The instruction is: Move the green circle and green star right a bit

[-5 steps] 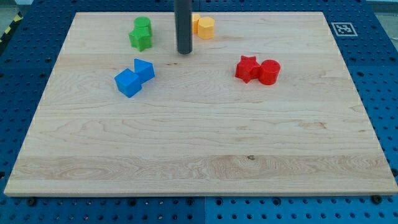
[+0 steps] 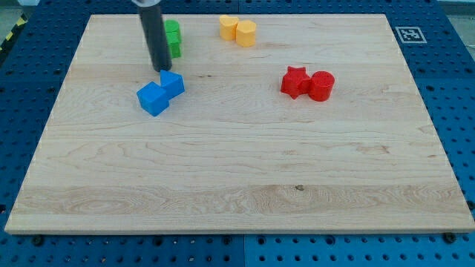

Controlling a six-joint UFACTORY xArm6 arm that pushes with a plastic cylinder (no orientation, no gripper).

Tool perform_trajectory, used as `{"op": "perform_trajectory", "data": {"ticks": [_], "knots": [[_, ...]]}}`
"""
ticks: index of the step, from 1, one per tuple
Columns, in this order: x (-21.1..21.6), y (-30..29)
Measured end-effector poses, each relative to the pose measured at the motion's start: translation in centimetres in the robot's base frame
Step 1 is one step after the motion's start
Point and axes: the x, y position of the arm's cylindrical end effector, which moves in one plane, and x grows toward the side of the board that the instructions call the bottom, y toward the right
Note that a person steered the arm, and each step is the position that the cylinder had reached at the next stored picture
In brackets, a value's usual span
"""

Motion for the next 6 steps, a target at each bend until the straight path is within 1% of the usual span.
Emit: {"op": "perform_trajectory", "data": {"ticks": [1, 2, 3, 4, 5, 6], "knots": [[-1.4, -1.9], [-3.5, -1.9], [-3.6, -1.9], [-5.0, -1.6], [-7.2, -0.4], [-7.6, 0.9]]}}
